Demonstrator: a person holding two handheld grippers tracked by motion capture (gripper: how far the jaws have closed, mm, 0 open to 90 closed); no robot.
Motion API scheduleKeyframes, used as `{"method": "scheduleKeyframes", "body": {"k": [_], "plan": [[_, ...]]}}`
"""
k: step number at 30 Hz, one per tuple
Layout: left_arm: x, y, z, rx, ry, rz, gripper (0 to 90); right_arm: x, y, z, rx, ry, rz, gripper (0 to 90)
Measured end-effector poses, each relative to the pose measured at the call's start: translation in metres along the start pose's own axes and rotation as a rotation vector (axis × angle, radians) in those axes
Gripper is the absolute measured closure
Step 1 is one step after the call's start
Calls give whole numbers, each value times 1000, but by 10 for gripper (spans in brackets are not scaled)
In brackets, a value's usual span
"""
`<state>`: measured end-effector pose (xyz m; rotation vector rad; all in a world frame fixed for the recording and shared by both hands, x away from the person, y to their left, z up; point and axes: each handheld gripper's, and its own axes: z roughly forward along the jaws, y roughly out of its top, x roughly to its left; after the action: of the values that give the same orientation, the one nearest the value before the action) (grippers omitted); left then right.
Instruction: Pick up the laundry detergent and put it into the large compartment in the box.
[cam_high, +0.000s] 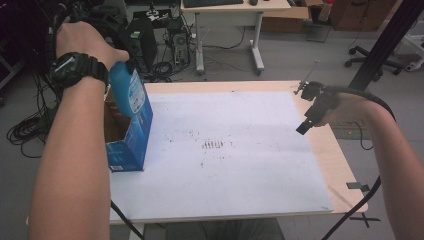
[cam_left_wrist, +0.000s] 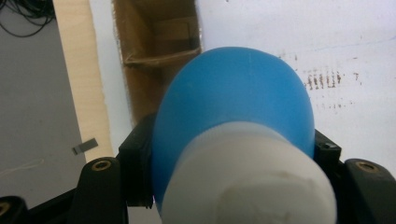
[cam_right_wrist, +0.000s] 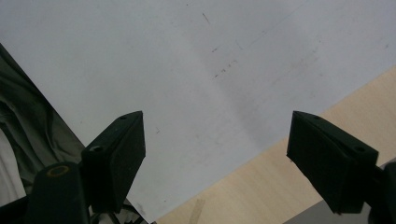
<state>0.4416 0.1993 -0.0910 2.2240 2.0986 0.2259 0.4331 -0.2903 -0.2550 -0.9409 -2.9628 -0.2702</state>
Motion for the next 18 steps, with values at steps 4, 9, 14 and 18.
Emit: {"method": "scheduleKeyframes", "body": {"k": [4,9,14,18], "plan": [[8,-3,2,2,6,-23,370,0,1,1,-4,0,-5,194],[15,-5,3,1,14,-35,370,1,3,2,1,0,-8,194],[20,-7,4,4,20,-46,370,1,3,2,4,-1,-8,194],[28,-10,6,2,15,-62,370,1,3,3,4,0,-2,194]]}}
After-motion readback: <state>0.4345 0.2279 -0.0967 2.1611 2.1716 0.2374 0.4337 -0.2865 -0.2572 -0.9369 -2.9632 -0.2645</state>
